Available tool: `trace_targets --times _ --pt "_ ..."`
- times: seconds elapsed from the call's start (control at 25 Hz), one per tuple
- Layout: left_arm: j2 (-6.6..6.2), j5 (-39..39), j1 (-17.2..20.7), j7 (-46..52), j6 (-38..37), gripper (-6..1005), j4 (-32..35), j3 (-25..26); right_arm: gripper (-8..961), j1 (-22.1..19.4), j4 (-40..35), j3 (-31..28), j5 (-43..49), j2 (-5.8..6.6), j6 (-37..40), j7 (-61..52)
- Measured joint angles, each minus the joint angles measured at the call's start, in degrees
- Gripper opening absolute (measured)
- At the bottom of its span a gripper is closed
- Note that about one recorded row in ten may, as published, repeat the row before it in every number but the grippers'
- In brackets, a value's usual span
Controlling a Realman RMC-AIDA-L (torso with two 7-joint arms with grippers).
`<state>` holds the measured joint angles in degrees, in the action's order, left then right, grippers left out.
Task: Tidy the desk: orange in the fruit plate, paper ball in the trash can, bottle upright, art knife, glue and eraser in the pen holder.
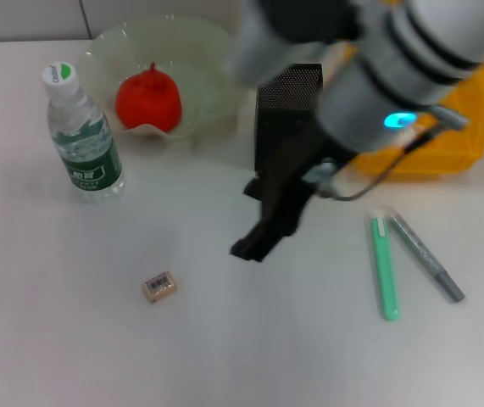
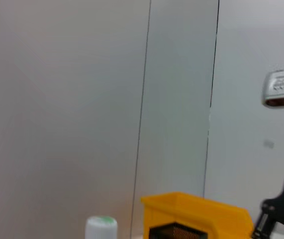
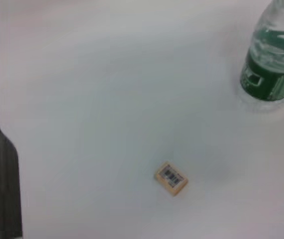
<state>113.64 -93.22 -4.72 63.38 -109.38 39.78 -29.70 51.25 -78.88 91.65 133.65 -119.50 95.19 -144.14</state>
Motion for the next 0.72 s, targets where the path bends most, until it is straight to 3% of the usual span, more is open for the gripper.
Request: trace_targets --times 0.12,0.32,0.72 --pt "0.12 -2.12 0.08 -0.26 -0.04 804 -0.51 0.06 813 6.18 7.61 5.21 0.22 -0.23 -4.07 -0.85" --pt "0.49 -3.26 0.12 -0.29 -0.01 803 -0.76 -0.09 813 9.36 13.00 7.89 0.54 -0.35 -6.61 -3.85" --pt "0.53 -3.55 -0.24 -0.31 0.92 802 -1.22 0.06 813 9.08 16.87 7.04 10.44 -0.27 -4.77 -16.93"
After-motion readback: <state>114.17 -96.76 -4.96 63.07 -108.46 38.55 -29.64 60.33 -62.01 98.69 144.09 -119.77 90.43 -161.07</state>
